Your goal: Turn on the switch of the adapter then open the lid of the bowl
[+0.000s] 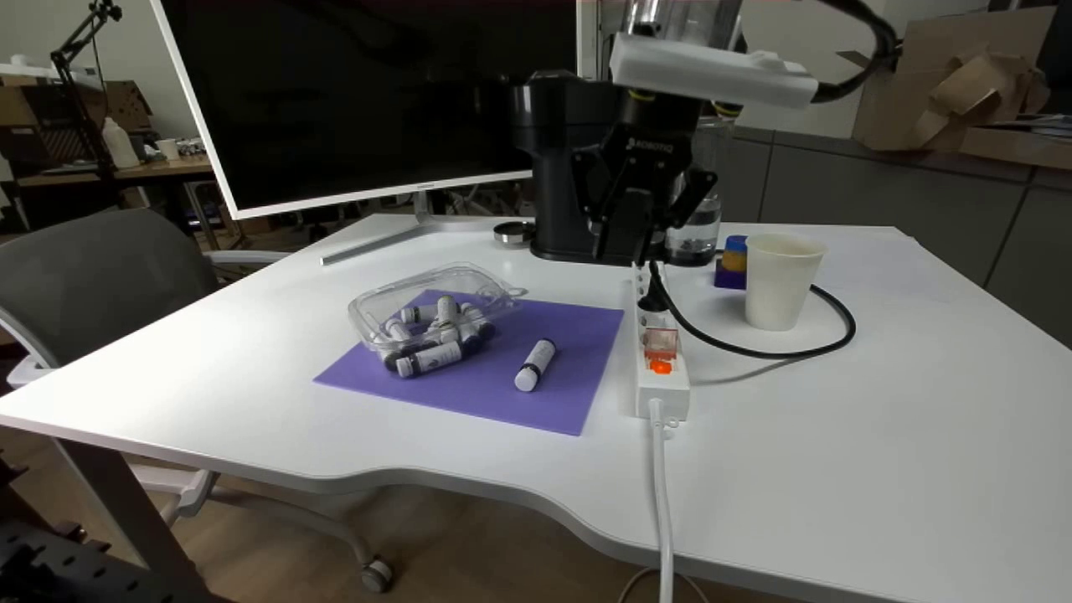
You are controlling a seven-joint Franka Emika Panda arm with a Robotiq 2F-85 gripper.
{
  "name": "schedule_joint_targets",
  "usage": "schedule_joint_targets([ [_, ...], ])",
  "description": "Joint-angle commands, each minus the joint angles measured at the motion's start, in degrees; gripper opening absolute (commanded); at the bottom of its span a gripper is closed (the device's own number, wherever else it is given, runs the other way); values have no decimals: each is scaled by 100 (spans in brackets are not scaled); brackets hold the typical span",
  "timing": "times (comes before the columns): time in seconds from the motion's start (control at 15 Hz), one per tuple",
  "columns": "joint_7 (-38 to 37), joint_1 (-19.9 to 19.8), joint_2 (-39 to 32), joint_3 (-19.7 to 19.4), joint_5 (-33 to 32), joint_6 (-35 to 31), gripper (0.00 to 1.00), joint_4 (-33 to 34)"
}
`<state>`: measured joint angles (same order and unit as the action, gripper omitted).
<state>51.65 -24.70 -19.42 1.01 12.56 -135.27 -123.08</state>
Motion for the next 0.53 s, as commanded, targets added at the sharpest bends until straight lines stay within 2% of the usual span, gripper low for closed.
schedule_joint_targets([
  [0.0, 99, 335, 152, -101, 143, 271, 73, 89],
  [0.27, 23, 742, -46, -32, 64, 195, 99, 219],
  [0.47, -81, 1039, -245, 33, 30, -50, 100, 276],
])
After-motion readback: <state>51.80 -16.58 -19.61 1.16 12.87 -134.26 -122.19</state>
